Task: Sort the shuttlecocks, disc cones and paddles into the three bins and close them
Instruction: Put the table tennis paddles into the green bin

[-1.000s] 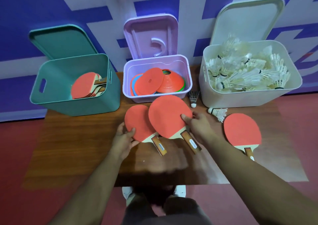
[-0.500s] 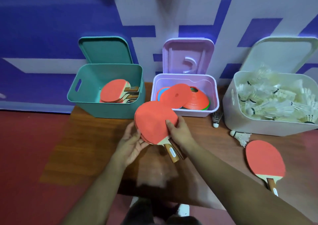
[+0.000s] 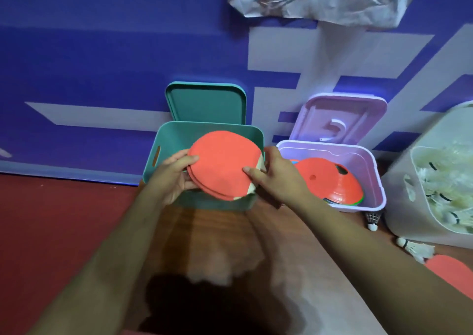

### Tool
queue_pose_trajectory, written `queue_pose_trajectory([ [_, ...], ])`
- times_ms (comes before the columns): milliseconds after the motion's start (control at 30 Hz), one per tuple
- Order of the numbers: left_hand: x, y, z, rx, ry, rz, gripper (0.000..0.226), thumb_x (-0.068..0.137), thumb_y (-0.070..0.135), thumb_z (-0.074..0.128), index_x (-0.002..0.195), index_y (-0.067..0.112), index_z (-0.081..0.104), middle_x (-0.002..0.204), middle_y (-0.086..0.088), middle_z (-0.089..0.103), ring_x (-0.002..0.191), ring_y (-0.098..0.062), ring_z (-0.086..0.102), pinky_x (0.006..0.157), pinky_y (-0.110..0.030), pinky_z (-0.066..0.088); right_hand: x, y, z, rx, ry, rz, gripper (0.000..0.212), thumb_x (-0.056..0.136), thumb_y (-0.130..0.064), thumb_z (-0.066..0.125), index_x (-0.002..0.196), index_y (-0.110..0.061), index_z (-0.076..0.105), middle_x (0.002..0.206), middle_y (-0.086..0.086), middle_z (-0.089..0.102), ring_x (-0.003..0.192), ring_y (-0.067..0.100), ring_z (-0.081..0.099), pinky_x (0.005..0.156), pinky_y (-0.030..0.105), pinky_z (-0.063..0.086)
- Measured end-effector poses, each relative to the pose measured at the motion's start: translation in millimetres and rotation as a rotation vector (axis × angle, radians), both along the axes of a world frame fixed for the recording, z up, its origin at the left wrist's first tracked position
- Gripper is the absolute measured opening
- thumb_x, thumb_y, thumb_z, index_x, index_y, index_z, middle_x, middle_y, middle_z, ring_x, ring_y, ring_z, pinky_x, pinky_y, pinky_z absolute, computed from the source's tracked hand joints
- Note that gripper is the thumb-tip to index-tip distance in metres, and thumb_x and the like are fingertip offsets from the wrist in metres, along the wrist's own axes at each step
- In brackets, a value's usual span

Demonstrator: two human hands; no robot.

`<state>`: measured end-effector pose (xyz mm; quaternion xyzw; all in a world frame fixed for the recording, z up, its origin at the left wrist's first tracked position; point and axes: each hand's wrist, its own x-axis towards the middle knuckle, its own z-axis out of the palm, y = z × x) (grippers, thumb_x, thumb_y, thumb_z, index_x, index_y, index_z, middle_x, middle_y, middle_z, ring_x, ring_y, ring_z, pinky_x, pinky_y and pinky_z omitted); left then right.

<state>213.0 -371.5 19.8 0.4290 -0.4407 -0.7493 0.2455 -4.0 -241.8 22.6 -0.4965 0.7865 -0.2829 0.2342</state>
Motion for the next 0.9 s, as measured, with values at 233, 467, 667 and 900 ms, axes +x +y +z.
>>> queue_pose_trajectory([
  [233,11,-63,-40,0.120,-0.081,0.051,0.032,0.097,0.008,0.045,0.128,0.004,0.052,0.101,-0.011,0.069,0.081,-0.023,0.070,0.071,-0.046,0.058,5,-66,-22,0.196,0.347,0.369,0.099,0.069,-0.054,0.072,0.146,-0.014,0.026,0.121,0.012,0.059,0.111,0.033,0.056,0.092,0.039,0.046],
  [467,-5,-97,-84,0.253,-0.166,0.054,0.022,0.102,0.005,0.034,0.118,0.013,0.047,0.100,-0.010,0.063,0.084,-0.022,0.063,0.082,-0.053,0.049,11,-109,-64,0.273,0.426,0.297,0.077,0.076,-0.015,0.059,0.144,-0.012,0.022,0.116,0.016,0.057,0.105,0.037,0.056,0.084,0.040,0.047],
  [667,-11,-113,-136,0.123,-0.502,0.016,0.031,0.100,0.009,0.039,0.129,0.009,0.051,0.127,-0.014,0.059,0.116,-0.032,0.057,0.096,-0.050,0.048,22,-113,-97,0.319,0.471,0.278,0.070,0.079,-0.011,0.055,0.144,-0.008,0.027,0.118,0.014,0.056,0.110,0.036,0.053,0.089,0.039,0.042],
  [900,-3,-115,-132,-0.447,-0.964,-0.174,0.032,0.084,0.020,0.058,0.112,0.005,0.062,0.110,-0.021,0.064,0.106,-0.037,0.059,0.095,-0.040,0.047,29,-99,-91,0.218,0.547,0.300,0.070,0.076,-0.022,0.063,0.141,-0.011,0.039,0.115,0.013,0.051,0.107,0.035,0.049,0.092,0.041,0.038],
])
